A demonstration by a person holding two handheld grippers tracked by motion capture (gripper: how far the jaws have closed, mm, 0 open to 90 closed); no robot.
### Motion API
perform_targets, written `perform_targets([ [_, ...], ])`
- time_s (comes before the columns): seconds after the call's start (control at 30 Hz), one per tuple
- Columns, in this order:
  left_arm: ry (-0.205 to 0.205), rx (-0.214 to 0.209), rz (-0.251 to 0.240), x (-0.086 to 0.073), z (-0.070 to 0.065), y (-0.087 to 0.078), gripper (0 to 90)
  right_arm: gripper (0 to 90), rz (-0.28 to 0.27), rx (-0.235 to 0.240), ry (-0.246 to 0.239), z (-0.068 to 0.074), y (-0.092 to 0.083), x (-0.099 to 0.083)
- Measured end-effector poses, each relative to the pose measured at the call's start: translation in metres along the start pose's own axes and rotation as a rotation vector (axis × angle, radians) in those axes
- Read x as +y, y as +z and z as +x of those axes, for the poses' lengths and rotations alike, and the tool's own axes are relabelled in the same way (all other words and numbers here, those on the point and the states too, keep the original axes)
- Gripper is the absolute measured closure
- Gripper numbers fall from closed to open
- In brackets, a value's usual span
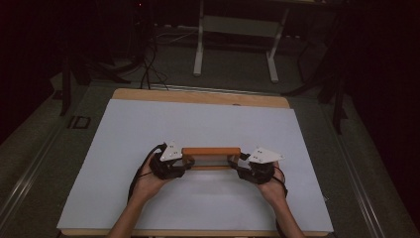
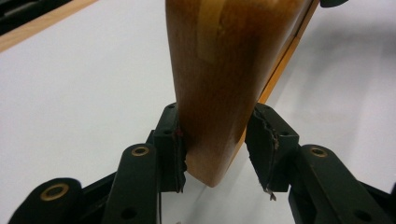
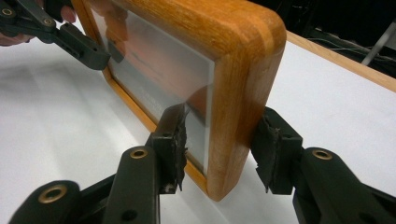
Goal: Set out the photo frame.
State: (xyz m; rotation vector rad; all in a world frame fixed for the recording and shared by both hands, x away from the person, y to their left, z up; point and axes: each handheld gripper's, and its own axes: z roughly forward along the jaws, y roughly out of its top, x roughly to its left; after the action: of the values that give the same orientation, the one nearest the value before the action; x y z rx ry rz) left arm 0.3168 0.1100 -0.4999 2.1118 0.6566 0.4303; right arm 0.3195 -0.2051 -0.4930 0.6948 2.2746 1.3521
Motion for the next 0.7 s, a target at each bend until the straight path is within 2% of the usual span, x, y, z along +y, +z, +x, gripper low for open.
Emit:
perform_targets([
  [0.7,-0.069,-0.052,0.038,0.002,0.0036,-0.0022,58.9,56.7,0.048,0.023,0.051,0.0001,-0.0007,0.0052],
])
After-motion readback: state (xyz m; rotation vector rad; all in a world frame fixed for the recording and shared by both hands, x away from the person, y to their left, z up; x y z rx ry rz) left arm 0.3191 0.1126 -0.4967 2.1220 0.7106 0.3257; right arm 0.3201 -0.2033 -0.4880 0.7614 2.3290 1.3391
